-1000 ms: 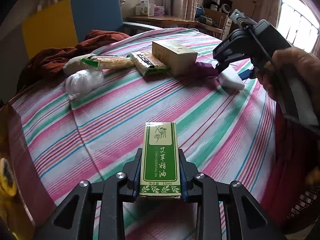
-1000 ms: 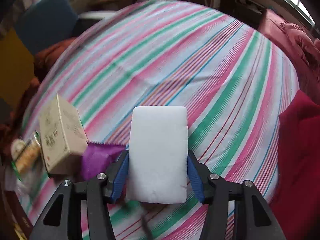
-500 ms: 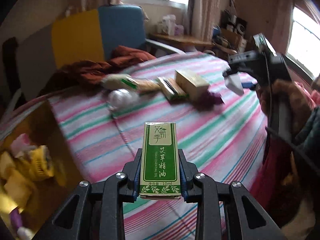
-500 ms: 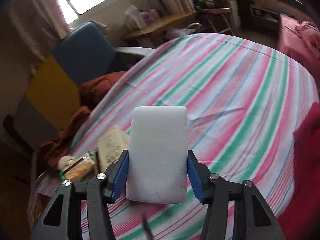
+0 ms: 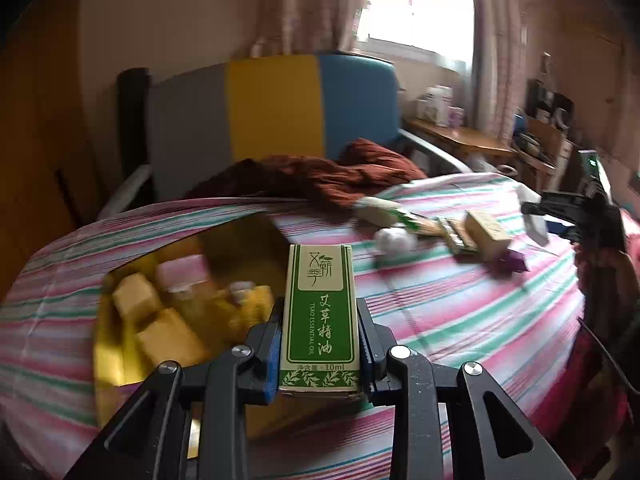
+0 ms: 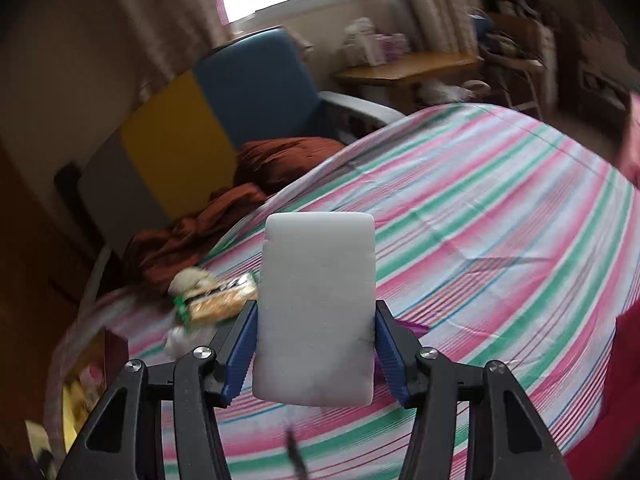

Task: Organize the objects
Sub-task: 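Carry green box and white block into the gold tray and open both tools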

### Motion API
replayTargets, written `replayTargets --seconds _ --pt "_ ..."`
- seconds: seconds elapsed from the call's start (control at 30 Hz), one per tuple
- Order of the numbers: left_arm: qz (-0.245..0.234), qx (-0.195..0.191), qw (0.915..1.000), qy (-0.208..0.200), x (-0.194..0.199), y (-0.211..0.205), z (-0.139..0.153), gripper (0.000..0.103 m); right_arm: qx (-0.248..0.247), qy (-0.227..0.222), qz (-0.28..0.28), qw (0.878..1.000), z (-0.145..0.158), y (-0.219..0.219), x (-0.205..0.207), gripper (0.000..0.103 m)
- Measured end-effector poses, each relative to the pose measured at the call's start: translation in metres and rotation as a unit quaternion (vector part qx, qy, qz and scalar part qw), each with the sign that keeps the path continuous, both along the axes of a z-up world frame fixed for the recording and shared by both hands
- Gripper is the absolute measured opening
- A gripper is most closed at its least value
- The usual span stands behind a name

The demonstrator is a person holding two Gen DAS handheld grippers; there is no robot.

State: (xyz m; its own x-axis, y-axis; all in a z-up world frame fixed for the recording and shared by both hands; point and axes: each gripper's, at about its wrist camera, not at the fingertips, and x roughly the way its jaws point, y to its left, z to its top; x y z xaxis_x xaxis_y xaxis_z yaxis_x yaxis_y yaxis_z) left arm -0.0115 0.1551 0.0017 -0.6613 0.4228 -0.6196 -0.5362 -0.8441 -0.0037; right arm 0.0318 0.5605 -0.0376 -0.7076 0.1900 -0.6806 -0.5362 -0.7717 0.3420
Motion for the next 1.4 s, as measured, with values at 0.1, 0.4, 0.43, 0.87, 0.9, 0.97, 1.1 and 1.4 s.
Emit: replayTargets --seconds 0.1,0.4,0.43,0.87,0.9,0.97,1.1,1.4 --pt "0.027 0.002 0.9996 -0.003 -0.005 -0.022 -0.001 0.031 0.021 0.001 0.043 0.999 0.011 -0.031 -0.006 0.056" --pt "0.100 0.014 0.9945 -0.028 -0.019 -0.077 -0.017 0.031 0.032 0.026 0.214 0.976 0.039 -0.159 -0.033 0.056" --pt "0.109 0.019 0.9934 -0.031 -0.021 -0.085 -0.018 0.031 0.026 0.027 0.231 0.972 0.039 -0.173 -0.036 0.056" --pt "0.194 0.060 0.9769 -0.065 -0.035 -0.161 -0.033 0.031 -0.012 0.000 0.381 0.925 0.012 -0.319 -0.078 0.056" --pt "0.198 0.064 0.9757 -0.069 -0.036 -0.164 -0.034 0.031 -0.012 -0.002 0.385 0.923 0.011 -0.323 -0.080 0.056" --pt "0.198 0.070 0.9747 -0.076 -0.039 -0.165 -0.036 0.031 -0.008 -0.009 0.393 0.920 0.007 -0.334 -0.082 0.056" --pt "0.194 0.073 0.9755 -0.074 -0.042 -0.161 -0.036 0.031 -0.010 -0.017 0.401 0.916 -0.001 -0.341 -0.088 0.056" --pt "0.200 0.053 0.9763 -0.063 -0.045 -0.151 -0.039 0.040 -0.009 -0.048 0.409 0.911 -0.017 -0.354 -0.098 0.068"
